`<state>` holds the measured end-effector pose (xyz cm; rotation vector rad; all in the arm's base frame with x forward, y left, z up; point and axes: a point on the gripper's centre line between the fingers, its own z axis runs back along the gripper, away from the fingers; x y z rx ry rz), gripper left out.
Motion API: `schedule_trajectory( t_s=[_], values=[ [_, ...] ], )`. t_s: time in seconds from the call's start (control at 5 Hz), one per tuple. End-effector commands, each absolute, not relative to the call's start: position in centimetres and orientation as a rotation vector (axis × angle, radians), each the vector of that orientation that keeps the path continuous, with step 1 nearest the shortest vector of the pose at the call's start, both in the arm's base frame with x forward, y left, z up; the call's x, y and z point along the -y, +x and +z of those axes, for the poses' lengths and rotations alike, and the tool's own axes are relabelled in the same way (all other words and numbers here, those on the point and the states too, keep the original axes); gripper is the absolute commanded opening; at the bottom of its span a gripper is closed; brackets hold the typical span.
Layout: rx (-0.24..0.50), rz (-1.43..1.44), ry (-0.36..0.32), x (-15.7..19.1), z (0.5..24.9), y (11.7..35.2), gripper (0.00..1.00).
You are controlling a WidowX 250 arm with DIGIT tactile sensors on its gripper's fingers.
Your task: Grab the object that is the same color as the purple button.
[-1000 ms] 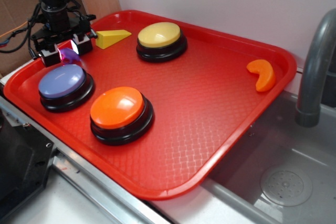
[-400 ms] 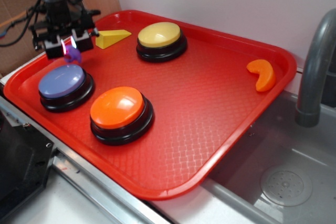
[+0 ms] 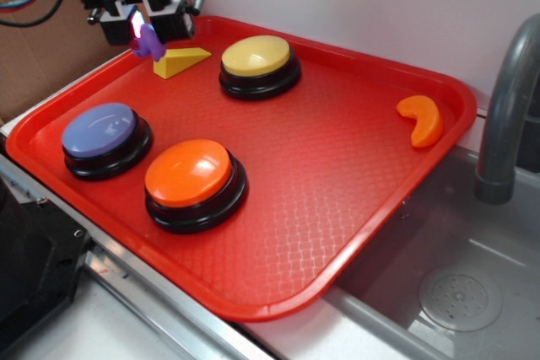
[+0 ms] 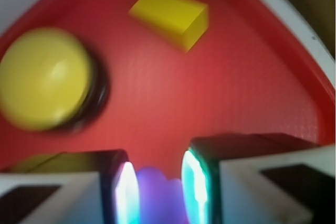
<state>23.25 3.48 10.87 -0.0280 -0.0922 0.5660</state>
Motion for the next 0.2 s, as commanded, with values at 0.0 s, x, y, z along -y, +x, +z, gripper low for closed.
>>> schedule_trajectory(
  t_s=[0.0],
  values=[
    [0.082, 0.352, -0.080, -3.34, 11.79, 20.18, 0.00]
  ],
)
